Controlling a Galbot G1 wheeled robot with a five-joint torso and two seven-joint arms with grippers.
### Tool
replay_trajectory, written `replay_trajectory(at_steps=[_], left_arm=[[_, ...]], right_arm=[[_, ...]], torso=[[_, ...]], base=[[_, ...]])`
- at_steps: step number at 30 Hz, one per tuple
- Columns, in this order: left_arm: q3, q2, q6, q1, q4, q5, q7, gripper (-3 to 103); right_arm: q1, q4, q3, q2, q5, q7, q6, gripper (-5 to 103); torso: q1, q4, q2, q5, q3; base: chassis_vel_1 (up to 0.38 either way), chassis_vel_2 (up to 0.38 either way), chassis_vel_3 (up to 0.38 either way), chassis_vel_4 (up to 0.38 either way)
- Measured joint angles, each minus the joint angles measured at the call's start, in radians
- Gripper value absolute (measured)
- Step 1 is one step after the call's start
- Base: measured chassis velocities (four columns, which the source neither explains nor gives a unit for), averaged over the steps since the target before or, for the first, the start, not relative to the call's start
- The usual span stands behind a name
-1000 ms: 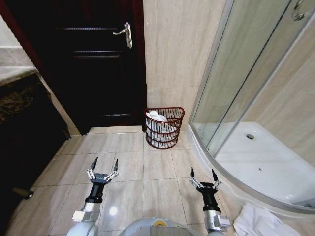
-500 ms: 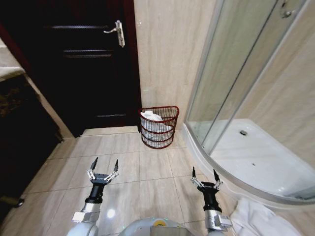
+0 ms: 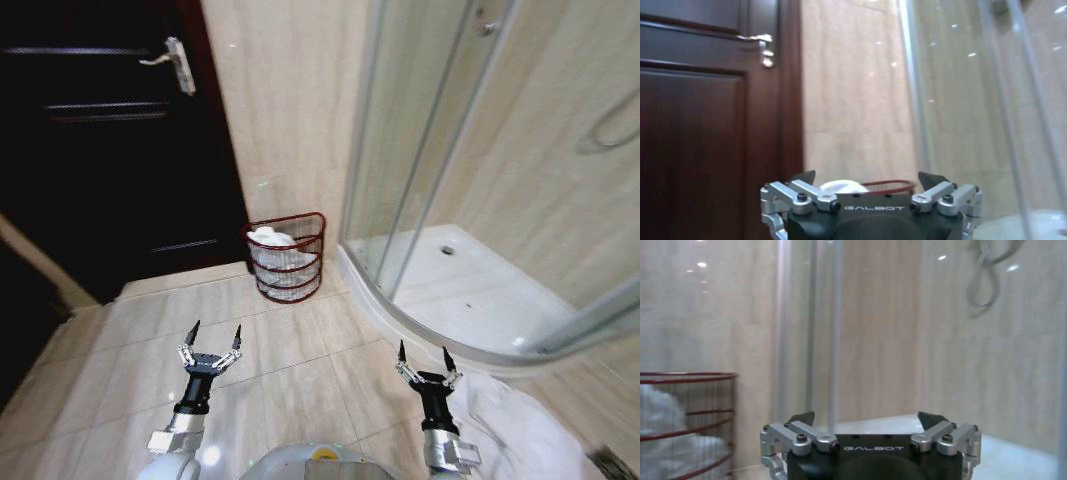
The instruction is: Discard the used towel into the hamper.
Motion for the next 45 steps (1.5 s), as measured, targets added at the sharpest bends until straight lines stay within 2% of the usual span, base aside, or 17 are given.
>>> replay_trajectory(at_steps=[2, 7, 11, 14, 28, 35, 37, 39, 41, 42, 43, 45], left_arm=[[-0.001, 0.003, 0.009, -0.001, -0.007, -0.009, 0.006, 100], [-0.002, 0.001, 0.015, -0.003, -0.011, -0.013, 0.010, 100], [-0.001, -0.005, 0.013, 0.000, -0.011, -0.011, 0.012, 100], [-0.002, -0.005, 0.011, 0.002, -0.010, -0.010, 0.012, 100], [-0.007, -0.002, 0.008, 0.000, -0.006, -0.016, 0.012, 100], [-0.012, 0.001, -0.001, -0.006, -0.004, -0.031, 0.011, 100], [-0.007, 0.000, -0.006, -0.010, -0.003, -0.042, 0.014, 100], [-0.004, -0.002, -0.009, -0.010, -0.004, -0.045, 0.023, 100], [-0.003, -0.003, -0.009, -0.010, -0.004, -0.045, 0.025, 100], [-0.002, -0.004, -0.008, -0.007, -0.007, -0.046, 0.028, 100], [-0.002, -0.004, -0.008, -0.007, -0.007, -0.046, 0.028, 100], [-0.003, -0.004, -0.005, -0.005, -0.008, -0.046, 0.028, 100]], right_arm=[[0.002, -0.006, 0.032, -0.007, 0.027, -0.044, 0.016, 100], [-0.003, -0.013, 0.063, -0.020, 0.050, -0.072, 0.033, 100], [-0.008, -0.014, 0.068, -0.026, 0.052, -0.072, 0.034, 100], [-0.010, -0.015, 0.072, -0.027, 0.053, -0.066, 0.034, 100], [-0.003, -0.051, 0.093, -0.015, 0.079, -0.050, 0.034, 100], [0.033, -0.124, 0.108, -0.021, 0.142, -0.055, 0.005, 100], [0.067, -0.191, 0.124, -0.027, 0.161, -0.070, -0.010, 100], [0.106, -0.256, 0.151, -0.019, 0.162, -0.117, -0.015, 100], [0.113, -0.267, 0.157, -0.018, 0.162, -0.130, -0.017, 100], [0.129, -0.292, 0.175, -0.023, 0.170, -0.174, -0.023, 100], [0.129, -0.292, 0.175, -0.023, 0.170, -0.174, -0.023, 100], [0.143, -0.307, 0.194, -0.041, 0.201, -0.230, -0.055, 100]], torso=[[0.000, 0.0000, -0.003, 0.0000, -0.003], [0.000, 0.0003, -0.010, 0.0000, -0.010], [0.000, -0.0004, -0.014, 0.0000, -0.014], [0.000, 0.0003, -0.017, 0.0001, -0.017], [0.000, 0.0000, -0.033, 0.0001, -0.033], [0.000, -0.0002, -0.041, 0.0002, -0.041], [0.000, -0.0002, -0.041, 0.0000, -0.041], [0.000, 0.0001, -0.041, 0.0004, -0.041], [0.000, 0.0002, -0.041, 0.0004, -0.041], [0.000, 0.0003, -0.041, 0.0002, -0.041], [0.000, 0.0003, -0.041, 0.0002, -0.041], [0.000, 0.0003, -0.041, 0.0000, -0.041]], base=[[-0.120, -0.122, -0.122, -0.121], [-0.105, -0.111, -0.114, -0.125], [-0.123, -0.133, -0.134, -0.125], [-0.139, -0.147, -0.127, -0.134], [-0.132, -0.124, -0.121, -0.127], [-0.111, -0.112, -0.119, -0.112], [-0.083, -0.082, -0.058, -0.075], [0.000, 0.000, 0.000, 0.000], [0.000, 0.000, 0.000, 0.000], [0.000, 0.000, 0.000, 0.000], [0.000, 0.000, 0.000, 0.000], [0.000, 0.000, 0.000, 0.000]])
